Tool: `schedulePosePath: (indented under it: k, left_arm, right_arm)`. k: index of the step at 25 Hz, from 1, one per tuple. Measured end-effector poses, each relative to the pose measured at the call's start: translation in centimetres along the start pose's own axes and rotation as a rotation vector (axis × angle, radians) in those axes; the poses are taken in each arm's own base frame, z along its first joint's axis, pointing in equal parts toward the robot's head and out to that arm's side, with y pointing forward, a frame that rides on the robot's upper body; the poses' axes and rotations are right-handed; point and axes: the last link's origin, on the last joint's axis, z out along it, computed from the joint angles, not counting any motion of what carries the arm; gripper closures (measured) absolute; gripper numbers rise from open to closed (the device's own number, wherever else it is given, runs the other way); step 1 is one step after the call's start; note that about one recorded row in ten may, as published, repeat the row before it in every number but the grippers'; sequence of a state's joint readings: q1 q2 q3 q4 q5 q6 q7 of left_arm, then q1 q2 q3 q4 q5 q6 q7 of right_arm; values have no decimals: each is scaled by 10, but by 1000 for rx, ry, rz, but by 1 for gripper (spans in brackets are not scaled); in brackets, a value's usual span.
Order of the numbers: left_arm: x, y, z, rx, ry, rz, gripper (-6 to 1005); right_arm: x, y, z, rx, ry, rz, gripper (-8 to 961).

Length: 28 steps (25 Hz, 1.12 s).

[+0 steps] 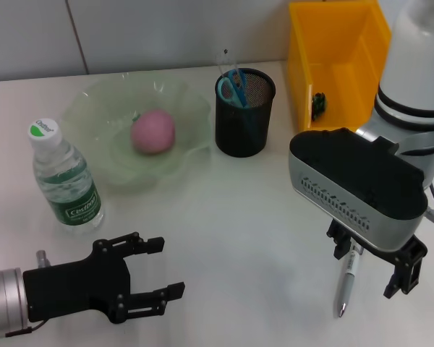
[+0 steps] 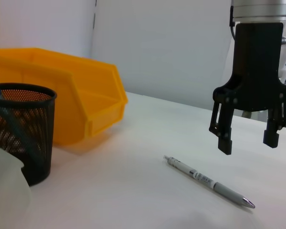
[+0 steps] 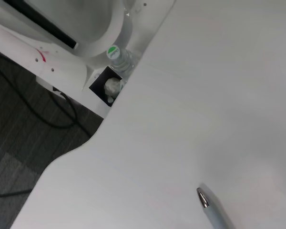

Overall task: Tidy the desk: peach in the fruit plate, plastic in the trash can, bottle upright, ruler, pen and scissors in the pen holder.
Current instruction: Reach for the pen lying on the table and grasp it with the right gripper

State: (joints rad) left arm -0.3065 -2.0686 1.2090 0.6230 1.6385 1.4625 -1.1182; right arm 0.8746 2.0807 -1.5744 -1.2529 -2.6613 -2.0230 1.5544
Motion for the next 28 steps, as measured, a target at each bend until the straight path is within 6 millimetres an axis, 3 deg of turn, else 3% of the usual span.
schedulePosePath:
  k: [13,28]
  left_arm:
    - [0,0,0,0,1,-1,193]
    - [-1,-2,0,15,7,-13,193]
  right_arm:
    - [0,-4,8,16,-4,-7,166]
    - [-10,0,28,-31,59,-219,167]
